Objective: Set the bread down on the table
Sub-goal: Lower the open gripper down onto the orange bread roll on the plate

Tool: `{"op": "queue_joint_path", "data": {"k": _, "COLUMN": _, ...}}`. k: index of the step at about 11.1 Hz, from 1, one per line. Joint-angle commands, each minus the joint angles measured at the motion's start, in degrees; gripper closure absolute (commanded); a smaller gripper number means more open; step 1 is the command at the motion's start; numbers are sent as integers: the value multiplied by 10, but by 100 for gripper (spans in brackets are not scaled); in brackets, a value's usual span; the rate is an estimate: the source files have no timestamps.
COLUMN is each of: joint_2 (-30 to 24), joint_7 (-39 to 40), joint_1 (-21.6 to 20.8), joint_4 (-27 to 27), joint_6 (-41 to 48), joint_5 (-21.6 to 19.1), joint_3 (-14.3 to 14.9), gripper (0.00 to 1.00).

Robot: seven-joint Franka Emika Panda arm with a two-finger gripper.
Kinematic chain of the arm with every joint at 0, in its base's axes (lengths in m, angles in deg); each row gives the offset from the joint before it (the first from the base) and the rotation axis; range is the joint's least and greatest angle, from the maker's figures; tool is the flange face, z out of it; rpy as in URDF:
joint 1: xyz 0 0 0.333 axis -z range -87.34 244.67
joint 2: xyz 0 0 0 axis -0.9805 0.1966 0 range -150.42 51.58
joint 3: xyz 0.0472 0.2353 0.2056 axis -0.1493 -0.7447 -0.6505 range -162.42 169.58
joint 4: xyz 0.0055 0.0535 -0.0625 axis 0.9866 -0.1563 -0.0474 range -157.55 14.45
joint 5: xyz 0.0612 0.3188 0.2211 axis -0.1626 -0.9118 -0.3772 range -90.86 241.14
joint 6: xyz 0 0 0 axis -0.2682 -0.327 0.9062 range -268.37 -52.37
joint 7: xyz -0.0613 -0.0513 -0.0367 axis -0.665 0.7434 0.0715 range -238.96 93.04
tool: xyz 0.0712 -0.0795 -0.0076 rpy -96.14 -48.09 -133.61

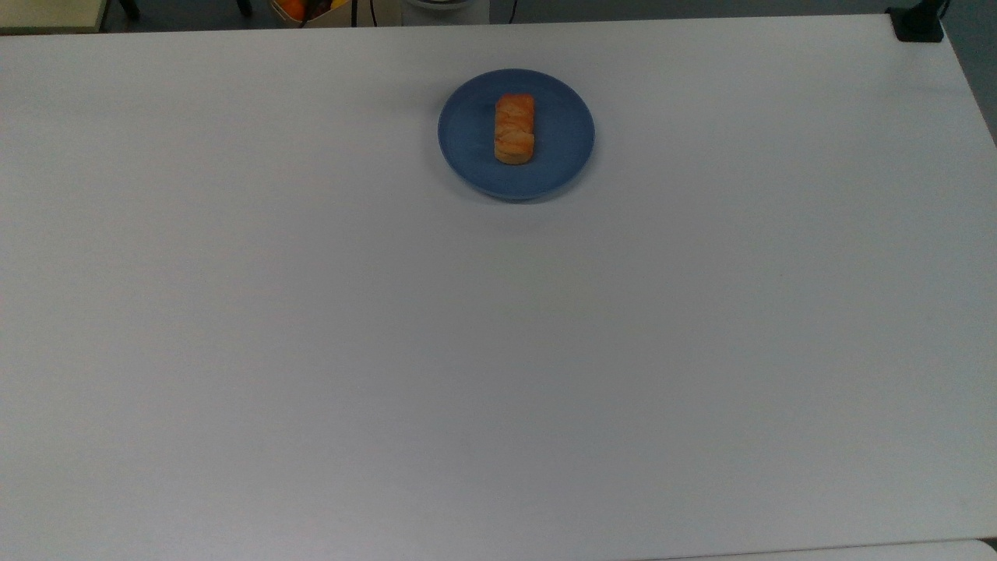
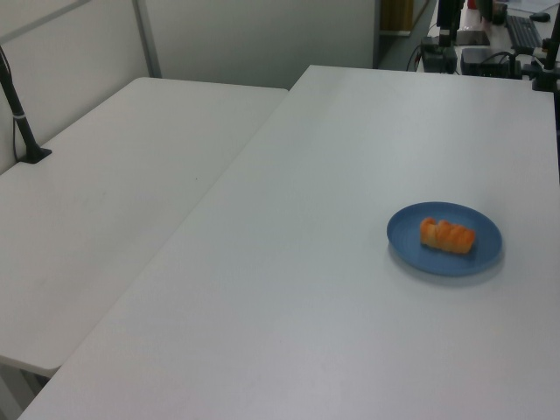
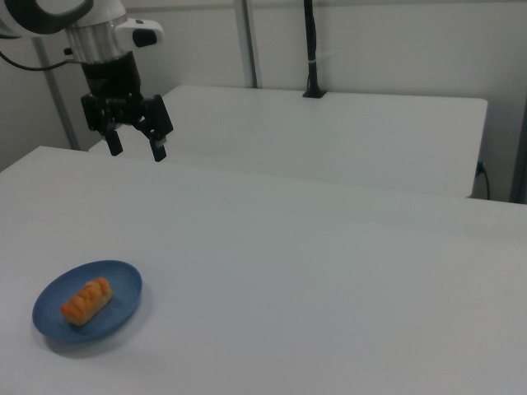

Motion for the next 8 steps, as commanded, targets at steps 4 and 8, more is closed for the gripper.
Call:
{"op": "queue_joint_path", "data": {"k": 4, "joint_2": -3, "joint_7": 12, "joint_1": 1, "joint_4": 0, "joint_6": 15, "joint_5": -20, "joint_3": 1, "gripper": 0}}
{"op": "queue_joint_path", "data": {"k": 8, "joint_2": -30, "joint_7": 10, "joint_1": -5, "joint_4": -40, "joint_6": 7, "joint_5": -25, "joint_3": -2, "gripper": 0}}
